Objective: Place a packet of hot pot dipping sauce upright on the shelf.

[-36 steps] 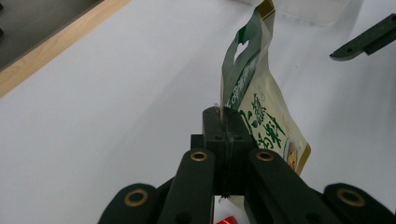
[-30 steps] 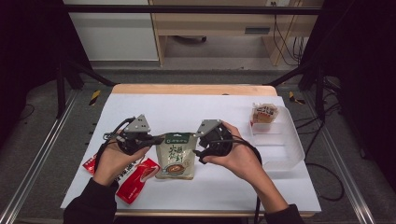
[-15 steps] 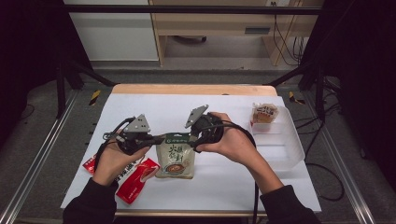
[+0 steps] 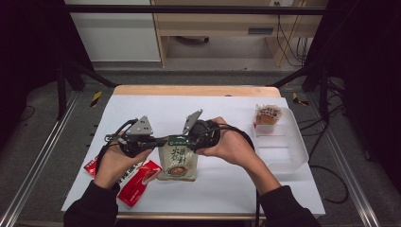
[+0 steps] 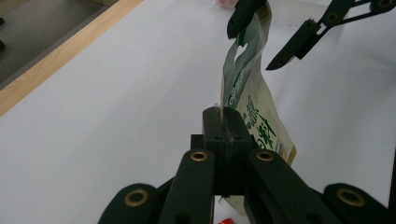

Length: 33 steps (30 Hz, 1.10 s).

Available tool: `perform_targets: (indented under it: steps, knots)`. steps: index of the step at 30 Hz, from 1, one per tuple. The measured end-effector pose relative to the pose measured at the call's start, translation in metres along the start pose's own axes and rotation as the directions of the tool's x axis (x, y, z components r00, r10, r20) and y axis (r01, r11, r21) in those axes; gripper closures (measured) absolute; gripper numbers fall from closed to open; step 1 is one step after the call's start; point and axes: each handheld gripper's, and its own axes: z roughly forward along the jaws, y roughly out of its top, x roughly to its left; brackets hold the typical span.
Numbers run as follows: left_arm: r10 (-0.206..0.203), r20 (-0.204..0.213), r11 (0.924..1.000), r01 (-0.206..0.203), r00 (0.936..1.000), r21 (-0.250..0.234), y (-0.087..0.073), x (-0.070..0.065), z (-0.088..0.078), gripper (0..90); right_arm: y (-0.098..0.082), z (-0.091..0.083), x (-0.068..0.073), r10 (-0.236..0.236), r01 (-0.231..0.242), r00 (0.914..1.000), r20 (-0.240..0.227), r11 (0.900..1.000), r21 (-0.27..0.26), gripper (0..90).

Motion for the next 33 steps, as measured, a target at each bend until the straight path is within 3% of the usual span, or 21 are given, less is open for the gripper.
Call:
perform_targets:
  steps: [4, 6, 9, 15, 17, 19, 23, 29, 33]
  knots:
    - [-0.003, 0.002, 1.0, 0.003, 1.0, -0.004, 0.0, 0.0, 0.0, 90.0, 0.001, 0.006, 0.003, -0.012, 0.012, 0.9999, -0.004, 1.0, 0.01, 65.8]
    - [-0.005, -0.002, 1.0, 0.005, 1.0, -0.002, -0.001, 0.001, 0.0, 90.0, 0.0, 0.009, 0.005, -0.026, 0.026, 0.9996, 0.012, 1.0, 0.011, 78.8]
    - [-0.009, -0.002, 1.0, 0.009, 1.0, -0.005, -0.002, 0.001, 0.001, 90.0, 0.0, 0.009, 0.006, -0.033, 0.033, 0.9991, 0.027, 0.999, 0.012, 89.2]
    - [-0.019, 0.017, 0.9997, 0.019, 0.9997, -0.016, -0.004, 0.002, 0.0, 89.1, 0.0, 0.006, 0.008, -0.046, 0.046, 0.9985, 0.028, 0.999, 0.006, 90.0]
    - [-0.022, 0.031, 0.9994, 0.023, 0.9993, -0.025, -0.006, 0.002, 0.0, 83.0, 0.0, 0.002, 0.01, -0.042, 0.042, 0.9985, 0.034, 0.999, 0.002, 90.0]
    - [-0.019, 0.019, 0.9994, 0.02, 0.9996, -0.03, -0.007, 0.002, 0.0, 67.9, -0.001, -0.002, 0.01, -0.048, 0.048, 0.9981, 0.039, 0.999, 0.002, 90.0]
    - [-0.035, 0.008, 0.9985, 0.035, 0.9994, -0.043, -0.011, 0.003, -0.001, 52.3, -0.006, -0.013, 0.008, -0.041, 0.041, 0.9967, 0.07, 0.999, 0.0, 90.0]
    - [-0.034, -0.008, 0.999, 0.034, 0.9994, -0.028, -0.019, 0.007, 0.003, 44.4, -0.011, -0.028, -0.001, -0.048, 0.048, 0.9919, 0.117, 0.999, 0.003, 90.0]
    - [-0.057, -0.024, 0.9983, 0.056, 0.9981, -0.019, -0.024, 0.012, 0.004, 39.3, -0.018, -0.034, -0.011, -0.039, 0.041, 0.9883, 0.147, 0.999, -0.01, 90.0]
